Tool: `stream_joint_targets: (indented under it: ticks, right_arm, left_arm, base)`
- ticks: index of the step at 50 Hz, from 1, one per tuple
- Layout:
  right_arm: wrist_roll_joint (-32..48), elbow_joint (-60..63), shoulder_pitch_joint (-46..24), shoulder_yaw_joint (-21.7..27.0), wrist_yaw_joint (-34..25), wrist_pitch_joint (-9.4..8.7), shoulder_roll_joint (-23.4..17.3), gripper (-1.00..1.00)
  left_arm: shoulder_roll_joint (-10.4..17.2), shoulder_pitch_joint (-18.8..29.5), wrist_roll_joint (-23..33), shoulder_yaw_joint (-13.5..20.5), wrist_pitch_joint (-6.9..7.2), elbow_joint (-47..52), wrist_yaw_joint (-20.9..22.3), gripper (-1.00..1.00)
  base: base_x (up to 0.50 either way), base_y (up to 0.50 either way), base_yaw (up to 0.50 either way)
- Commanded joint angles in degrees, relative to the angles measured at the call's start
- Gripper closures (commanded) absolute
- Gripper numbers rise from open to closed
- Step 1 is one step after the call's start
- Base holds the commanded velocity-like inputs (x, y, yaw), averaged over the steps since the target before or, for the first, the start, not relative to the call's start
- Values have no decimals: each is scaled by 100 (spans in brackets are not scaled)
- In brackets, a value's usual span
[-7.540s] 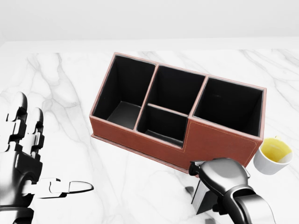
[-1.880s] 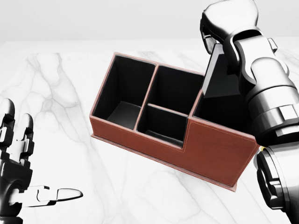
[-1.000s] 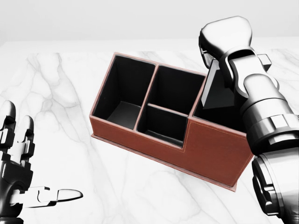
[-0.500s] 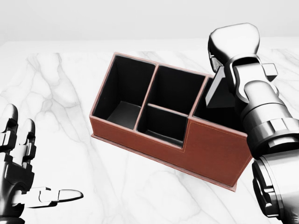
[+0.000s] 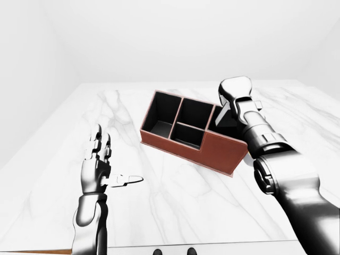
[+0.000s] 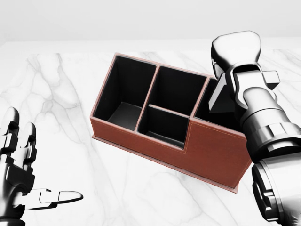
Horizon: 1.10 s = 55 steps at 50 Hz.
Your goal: Pick up the book and place it in the right compartment of the caddy.
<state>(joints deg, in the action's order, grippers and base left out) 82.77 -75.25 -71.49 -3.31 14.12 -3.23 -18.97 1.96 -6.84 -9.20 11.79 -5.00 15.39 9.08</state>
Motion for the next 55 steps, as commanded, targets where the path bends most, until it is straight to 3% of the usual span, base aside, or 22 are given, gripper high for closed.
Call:
stream_joint_targets:
  ticks: [1,55]
  right_arm:
    - [112,-20,-6,-115,195,-96,42,100]
    - [88,-277,354,-60,443,-177,344,100]
  left_arm:
    - [8,-31,-22,12,0,30,-4,-100]
    - [110,146,-52,106,0,-742,10,-100]
  base:
    - [0,0,0]
    - [0,0,0]
